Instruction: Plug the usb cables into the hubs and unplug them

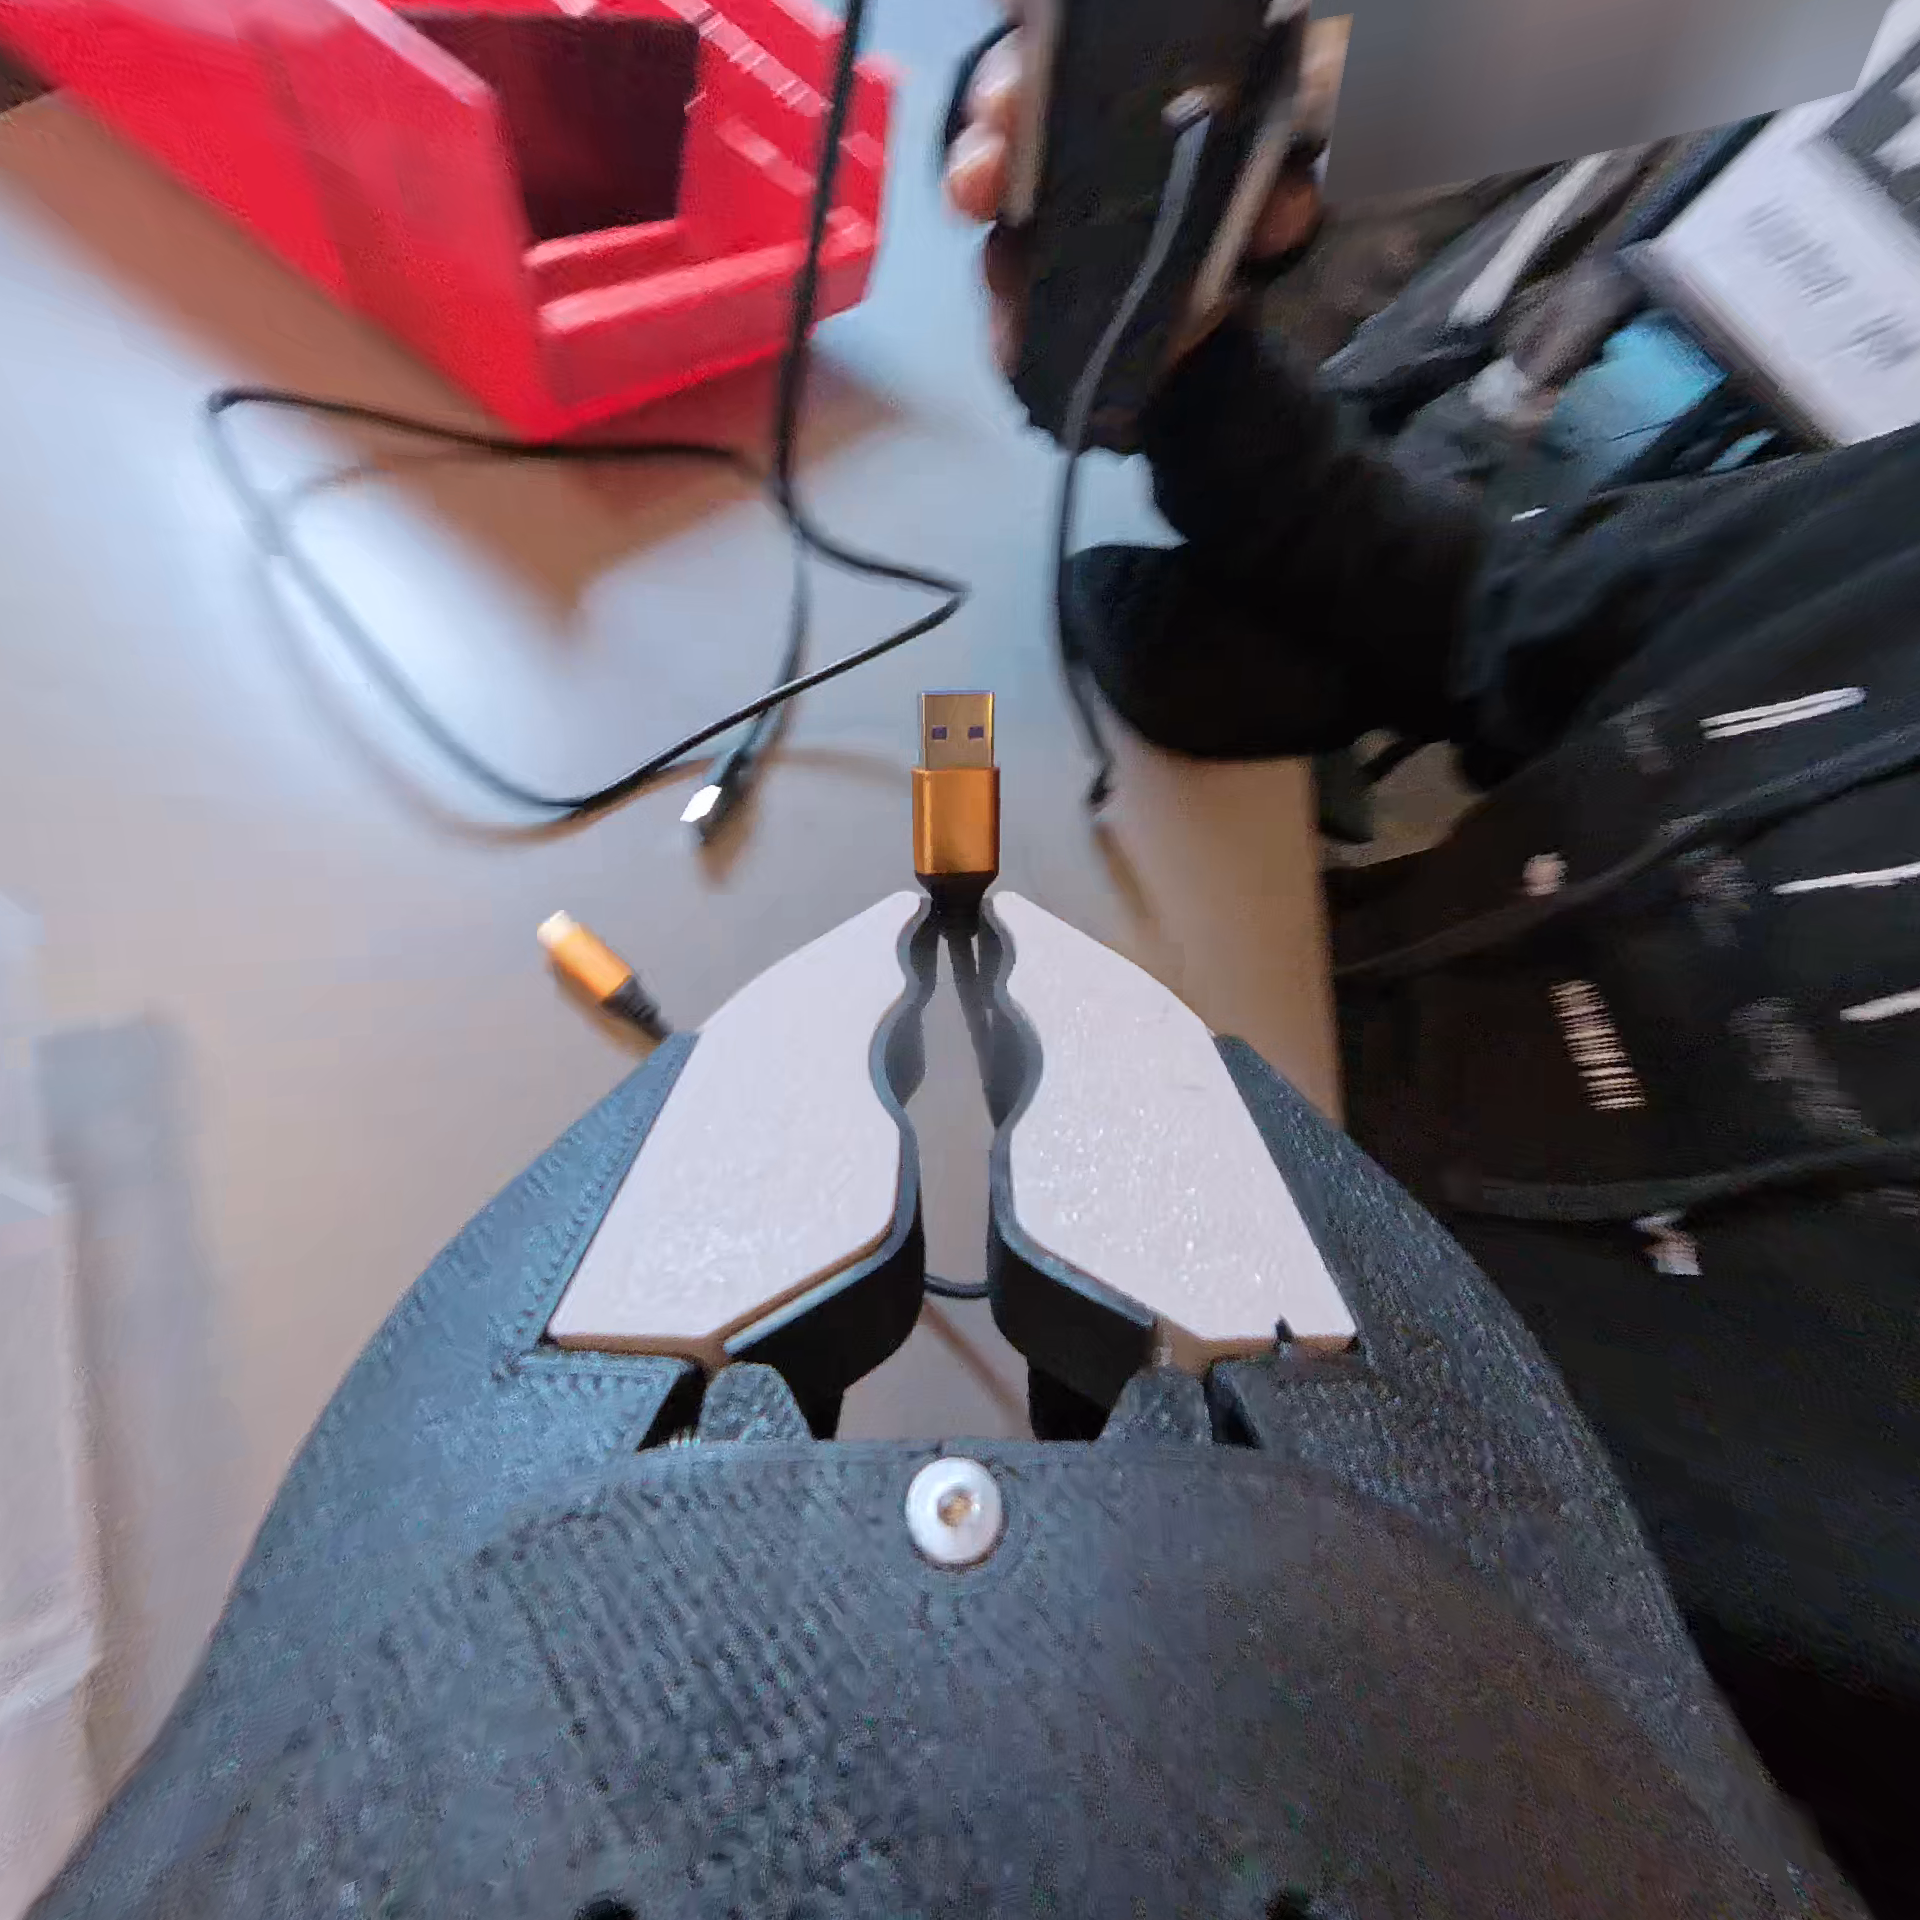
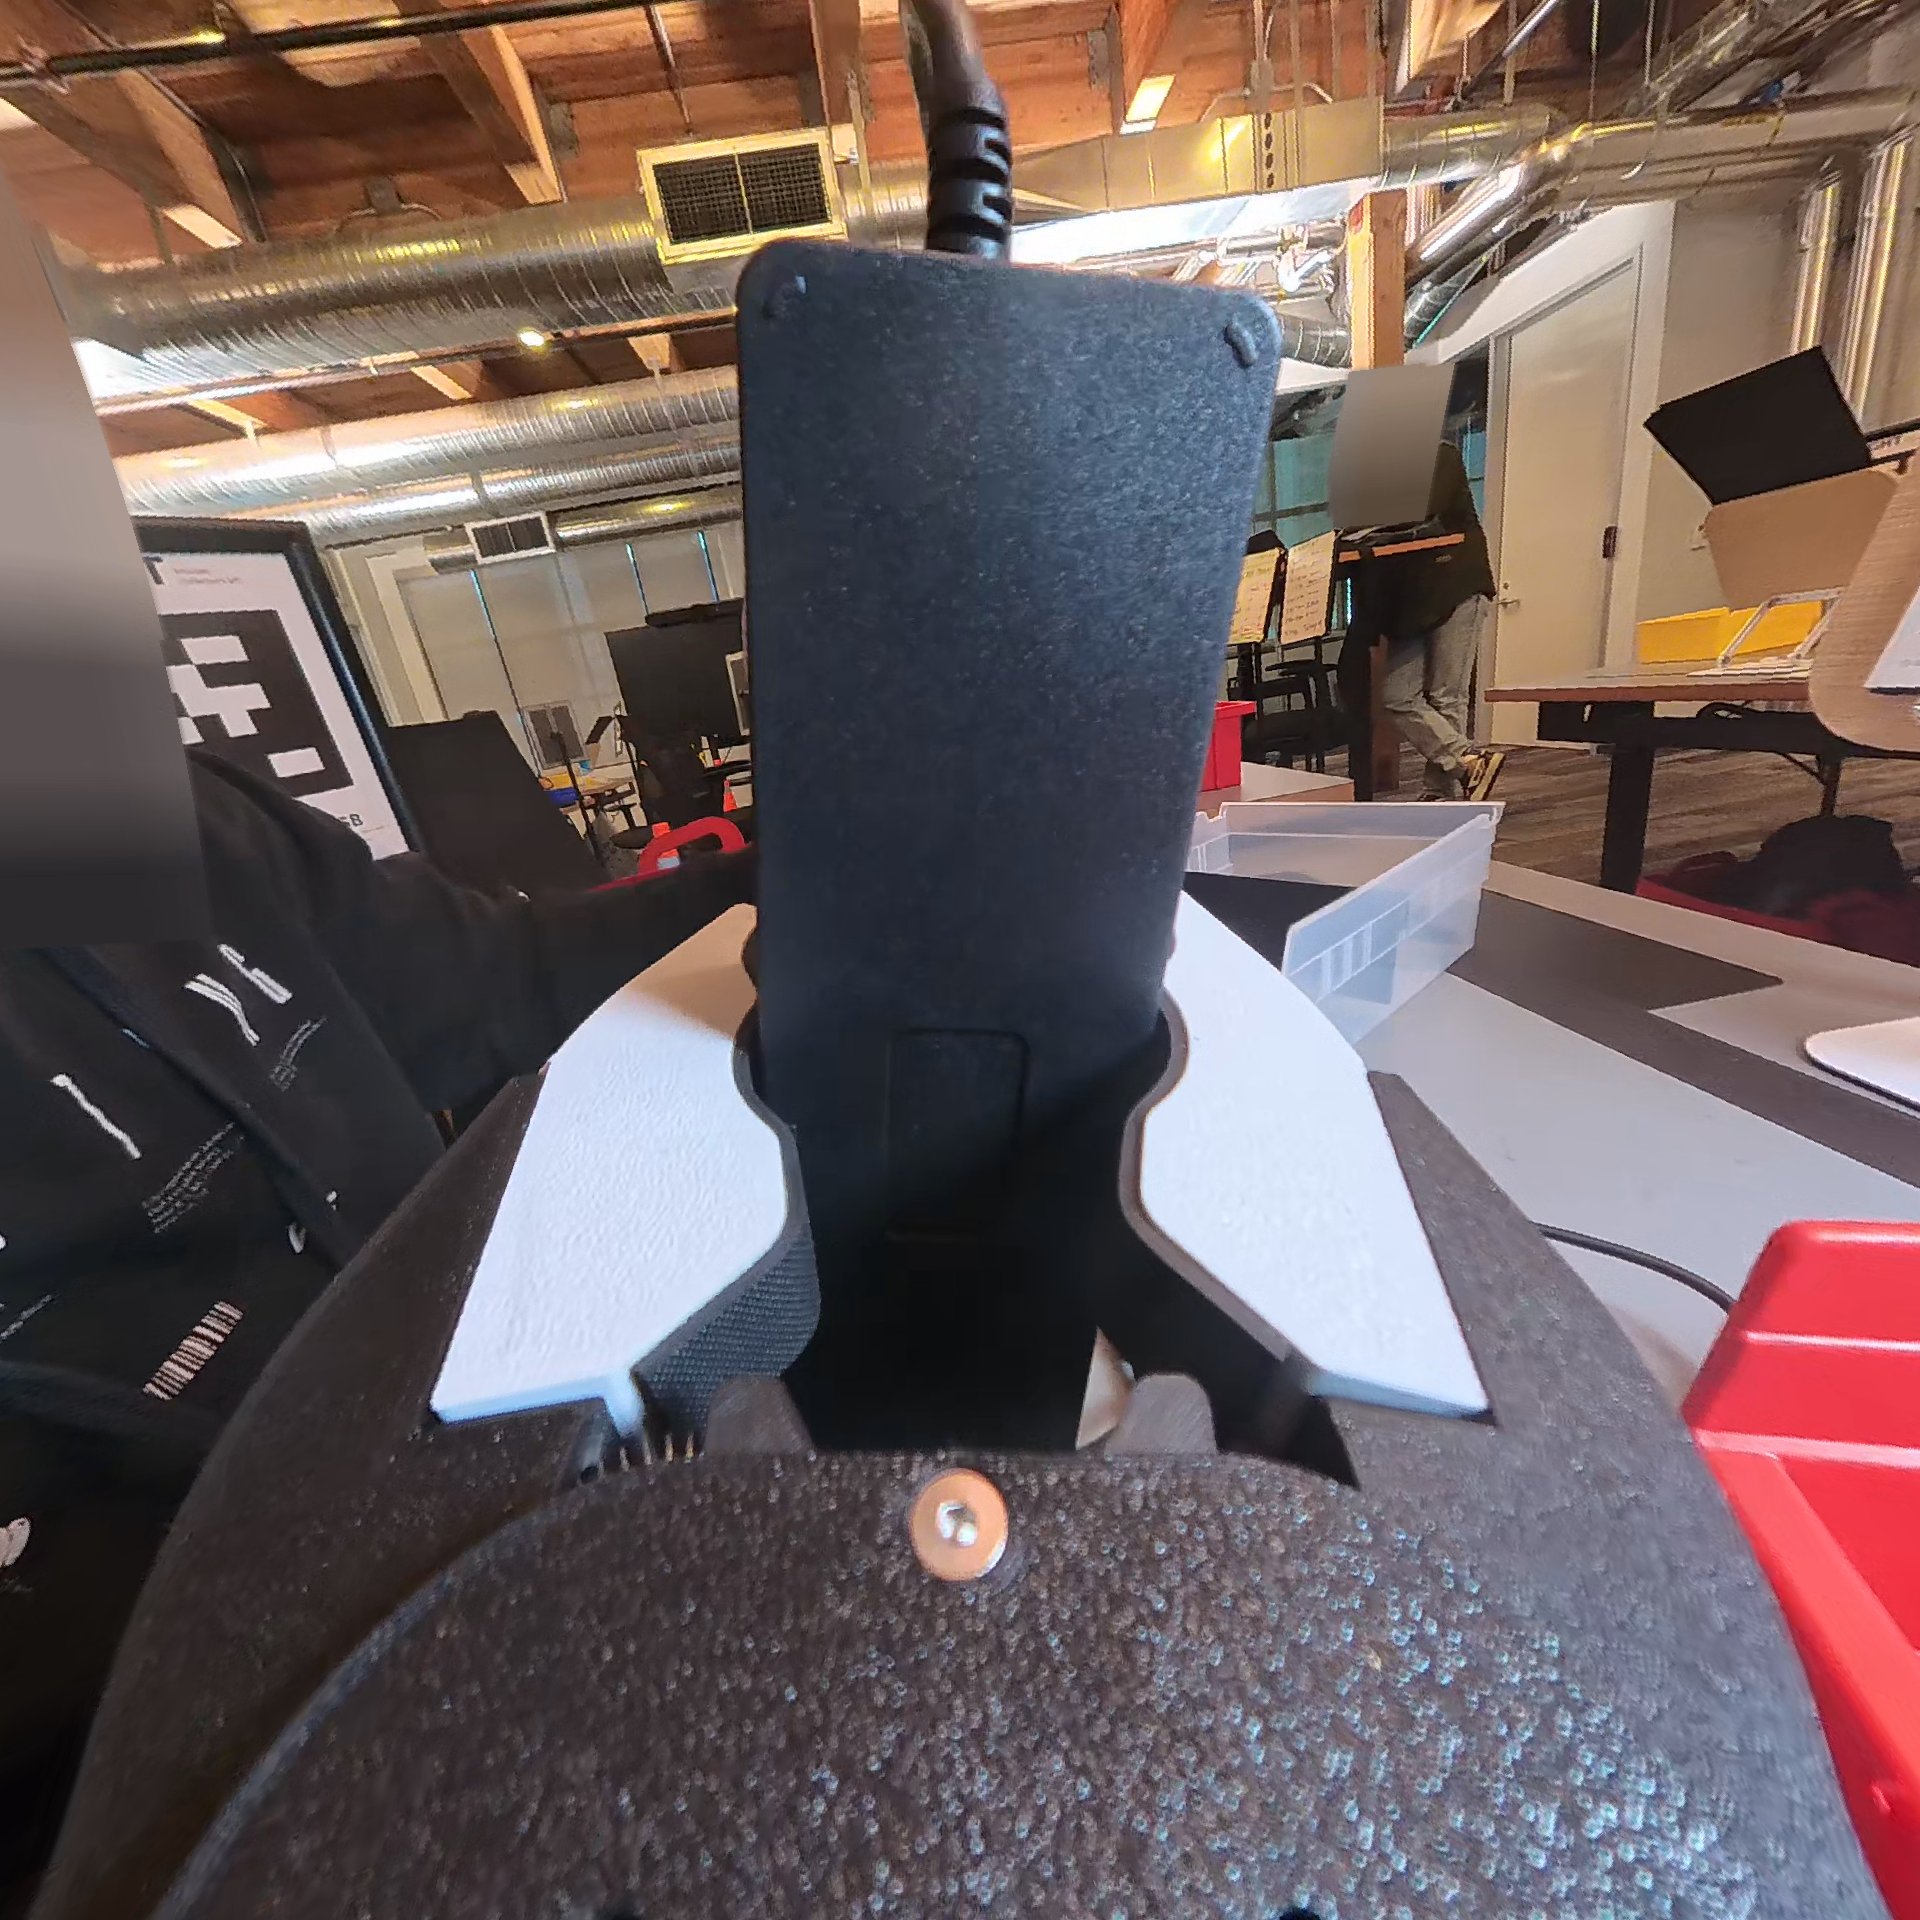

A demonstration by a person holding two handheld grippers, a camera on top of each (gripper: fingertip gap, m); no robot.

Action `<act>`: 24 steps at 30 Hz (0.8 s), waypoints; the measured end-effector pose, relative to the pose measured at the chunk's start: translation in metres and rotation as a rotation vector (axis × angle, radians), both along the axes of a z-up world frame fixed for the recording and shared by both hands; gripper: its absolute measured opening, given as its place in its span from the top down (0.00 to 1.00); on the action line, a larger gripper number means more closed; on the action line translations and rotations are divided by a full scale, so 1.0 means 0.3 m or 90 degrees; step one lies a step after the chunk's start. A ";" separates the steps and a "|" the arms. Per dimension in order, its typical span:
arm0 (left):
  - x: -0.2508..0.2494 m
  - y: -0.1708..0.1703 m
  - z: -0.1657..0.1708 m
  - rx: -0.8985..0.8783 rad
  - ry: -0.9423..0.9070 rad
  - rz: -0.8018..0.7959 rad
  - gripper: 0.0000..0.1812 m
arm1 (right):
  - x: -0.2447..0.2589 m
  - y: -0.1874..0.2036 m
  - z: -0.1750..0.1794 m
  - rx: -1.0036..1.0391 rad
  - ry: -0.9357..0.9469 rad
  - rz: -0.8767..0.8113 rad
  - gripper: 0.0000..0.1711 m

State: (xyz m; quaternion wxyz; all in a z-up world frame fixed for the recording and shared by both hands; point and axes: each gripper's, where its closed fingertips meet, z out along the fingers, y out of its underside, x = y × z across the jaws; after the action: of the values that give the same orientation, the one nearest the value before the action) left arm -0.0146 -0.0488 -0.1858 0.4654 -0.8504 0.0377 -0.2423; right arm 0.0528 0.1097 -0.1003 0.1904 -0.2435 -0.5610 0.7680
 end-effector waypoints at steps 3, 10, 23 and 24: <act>-0.069 -0.006 -0.046 -0.024 0.043 0.043 0.96 | -0.005 0.009 -0.005 -0.001 -0.004 -0.005 0.63; -0.059 -0.025 0.034 -0.004 0.189 0.038 0.96 | -0.011 0.013 -0.011 -0.002 -0.009 -0.008 0.63; -0.105 -0.119 -0.122 -0.116 -0.005 -0.019 1.00 | -0.004 -0.001 -0.006 -0.002 -0.008 0.004 0.62; -0.137 -0.120 -0.189 -0.155 0.013 0.000 1.00 | -0.006 -0.001 -0.008 -0.001 -0.010 0.003 0.62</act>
State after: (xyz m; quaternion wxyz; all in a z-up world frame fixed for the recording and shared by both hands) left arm -0.0556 -0.0848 -0.2426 0.3586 -0.9031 0.0128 -0.2360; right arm 0.0511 0.1095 -0.1028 0.1837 -0.2485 -0.5624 0.7670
